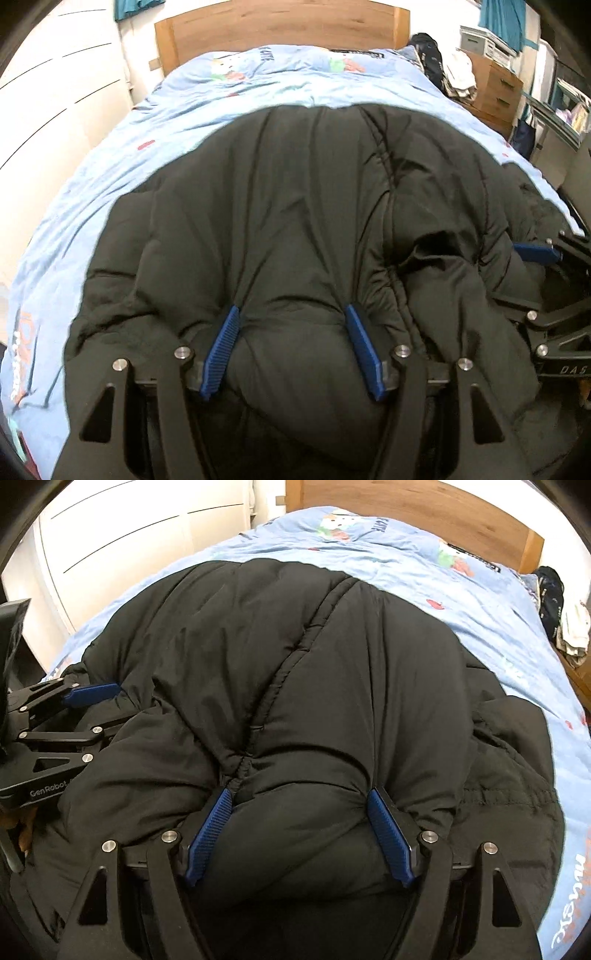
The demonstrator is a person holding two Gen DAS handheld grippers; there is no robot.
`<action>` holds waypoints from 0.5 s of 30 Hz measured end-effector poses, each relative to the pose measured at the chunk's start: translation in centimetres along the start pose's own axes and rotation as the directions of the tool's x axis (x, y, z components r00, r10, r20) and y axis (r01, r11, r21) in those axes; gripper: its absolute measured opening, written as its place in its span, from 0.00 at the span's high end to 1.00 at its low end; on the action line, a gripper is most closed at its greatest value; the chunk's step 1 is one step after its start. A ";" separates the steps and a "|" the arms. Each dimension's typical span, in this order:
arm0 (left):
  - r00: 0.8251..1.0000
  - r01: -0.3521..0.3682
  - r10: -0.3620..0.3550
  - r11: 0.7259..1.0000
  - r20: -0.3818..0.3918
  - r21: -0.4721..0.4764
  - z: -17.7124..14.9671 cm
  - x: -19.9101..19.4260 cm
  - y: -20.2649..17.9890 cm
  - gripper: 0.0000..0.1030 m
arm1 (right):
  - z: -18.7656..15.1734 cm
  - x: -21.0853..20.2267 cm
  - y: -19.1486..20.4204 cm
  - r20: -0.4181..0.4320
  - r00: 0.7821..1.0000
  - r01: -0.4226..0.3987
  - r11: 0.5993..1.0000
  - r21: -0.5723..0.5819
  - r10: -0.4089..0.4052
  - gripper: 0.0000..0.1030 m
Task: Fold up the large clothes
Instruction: 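Lay the lifted hem over the hood and press the fold with both grippers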
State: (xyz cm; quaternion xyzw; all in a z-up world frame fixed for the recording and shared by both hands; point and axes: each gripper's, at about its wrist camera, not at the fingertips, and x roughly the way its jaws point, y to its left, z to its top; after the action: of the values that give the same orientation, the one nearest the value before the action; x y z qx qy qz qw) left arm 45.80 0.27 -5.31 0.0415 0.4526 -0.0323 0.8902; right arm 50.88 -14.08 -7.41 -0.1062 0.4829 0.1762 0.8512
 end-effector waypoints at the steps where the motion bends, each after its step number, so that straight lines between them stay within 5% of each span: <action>1: 1.000 -0.001 0.001 1.000 -0.001 -0.007 -0.1 -0.4 0.0 0.42 | 0.1 -0.5 0.2 -0.005 1.000 0.001 1.000 0.005 -0.001 0.28; 15: 0.999 -0.042 0.041 0.999 0.023 0.016 -2.0 -6.8 0.1 0.41 | -2.2 -5.4 1.1 -0.002 1.000 0.000 0.997 0.082 0.000 0.28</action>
State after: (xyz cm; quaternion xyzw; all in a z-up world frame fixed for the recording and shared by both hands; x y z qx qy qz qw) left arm 40.23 0.76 -1.00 0.0576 0.4411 -0.0180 0.8954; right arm 46.12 -14.97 -3.90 -0.0711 0.4905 0.1561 0.8544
